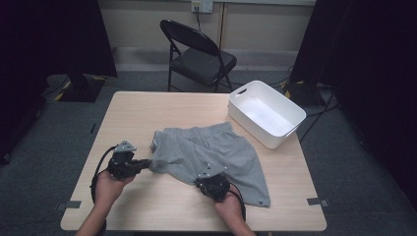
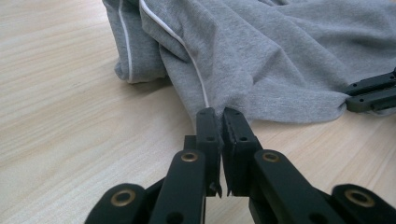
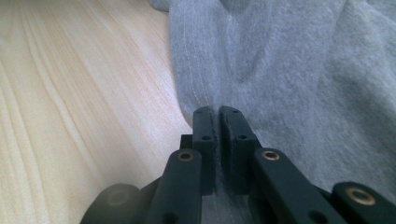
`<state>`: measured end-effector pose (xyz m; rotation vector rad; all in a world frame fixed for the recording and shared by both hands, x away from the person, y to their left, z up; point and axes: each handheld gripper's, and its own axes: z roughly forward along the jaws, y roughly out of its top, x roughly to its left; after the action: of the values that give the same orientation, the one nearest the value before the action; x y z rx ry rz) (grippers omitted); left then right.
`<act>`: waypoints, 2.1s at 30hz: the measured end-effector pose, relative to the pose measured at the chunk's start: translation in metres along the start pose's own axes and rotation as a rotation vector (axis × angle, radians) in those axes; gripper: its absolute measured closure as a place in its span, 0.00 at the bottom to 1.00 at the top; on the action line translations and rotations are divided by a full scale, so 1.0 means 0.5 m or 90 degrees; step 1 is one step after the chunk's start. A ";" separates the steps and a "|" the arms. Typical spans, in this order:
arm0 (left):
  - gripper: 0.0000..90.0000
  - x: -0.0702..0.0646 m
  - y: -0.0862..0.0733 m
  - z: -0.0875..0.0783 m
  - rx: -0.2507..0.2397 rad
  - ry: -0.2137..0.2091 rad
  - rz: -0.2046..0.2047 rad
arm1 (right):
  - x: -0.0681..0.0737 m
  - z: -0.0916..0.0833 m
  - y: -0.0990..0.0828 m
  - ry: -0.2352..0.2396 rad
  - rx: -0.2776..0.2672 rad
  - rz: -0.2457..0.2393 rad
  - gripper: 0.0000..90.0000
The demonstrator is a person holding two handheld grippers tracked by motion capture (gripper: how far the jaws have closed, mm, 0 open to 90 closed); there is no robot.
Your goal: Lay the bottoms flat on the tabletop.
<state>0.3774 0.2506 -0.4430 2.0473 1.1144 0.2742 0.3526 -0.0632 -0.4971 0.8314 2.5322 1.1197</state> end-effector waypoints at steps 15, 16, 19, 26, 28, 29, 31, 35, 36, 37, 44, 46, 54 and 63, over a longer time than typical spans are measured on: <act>0.96 0.004 0.010 -0.030 -0.027 0.009 -0.003 | -0.004 -0.026 0.016 0.048 -0.014 0.008 0.96; 0.96 0.006 0.010 -0.033 -0.029 0.008 -0.005 | -0.006 -0.031 0.018 0.054 -0.020 0.013 0.96; 0.96 0.008 0.014 -0.045 -0.040 0.011 -0.008 | -0.012 -0.046 0.022 0.065 -0.027 0.014 0.96; 0.96 0.012 0.021 -0.084 -0.058 0.019 -0.015 | -0.022 -0.068 0.018 0.093 -0.038 0.032 0.96; 0.96 0.013 0.017 -0.091 -0.053 0.020 -0.019 | -0.020 -0.072 0.017 0.107 -0.037 0.028 0.96; 0.96 0.013 0.014 -0.093 -0.057 0.021 -0.026 | -0.018 -0.074 0.016 0.108 -0.035 0.025 0.96; 0.96 0.013 0.010 -0.100 -0.051 0.025 -0.023 | -0.013 -0.075 0.015 0.116 -0.035 0.022 0.96; 0.96 0.011 0.000 -0.115 -0.041 0.035 -0.022 | 0.000 -0.074 0.015 0.132 -0.023 0.013 0.96; 0.96 0.011 -0.004 -0.117 -0.040 0.036 -0.024 | 0.004 -0.074 0.015 0.134 -0.021 0.009 0.96; 0.96 0.010 -0.008 -0.119 -0.037 0.038 -0.026 | 0.007 -0.075 0.015 0.137 -0.021 0.006 0.96; 0.96 -0.002 -0.038 -0.130 -0.009 0.044 -0.023 | 0.018 -0.084 0.008 0.152 -0.008 -0.001 0.96; 0.96 -0.009 -0.047 -0.137 -0.002 0.045 -0.015 | 0.021 -0.084 0.005 0.155 -0.004 -0.005 0.96; 0.96 -0.031 -0.079 -0.160 0.012 0.038 -0.013 | 0.041 -0.078 -0.002 0.165 0.022 -0.025 0.96; 0.96 -0.035 -0.120 -0.176 0.037 0.033 -0.031 | 0.049 -0.086 -0.007 0.168 0.023 -0.028 0.96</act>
<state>0.2845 0.3022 -0.4236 2.0710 1.2147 0.2744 0.3126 -0.0760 -0.4708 0.6720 2.7746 1.2467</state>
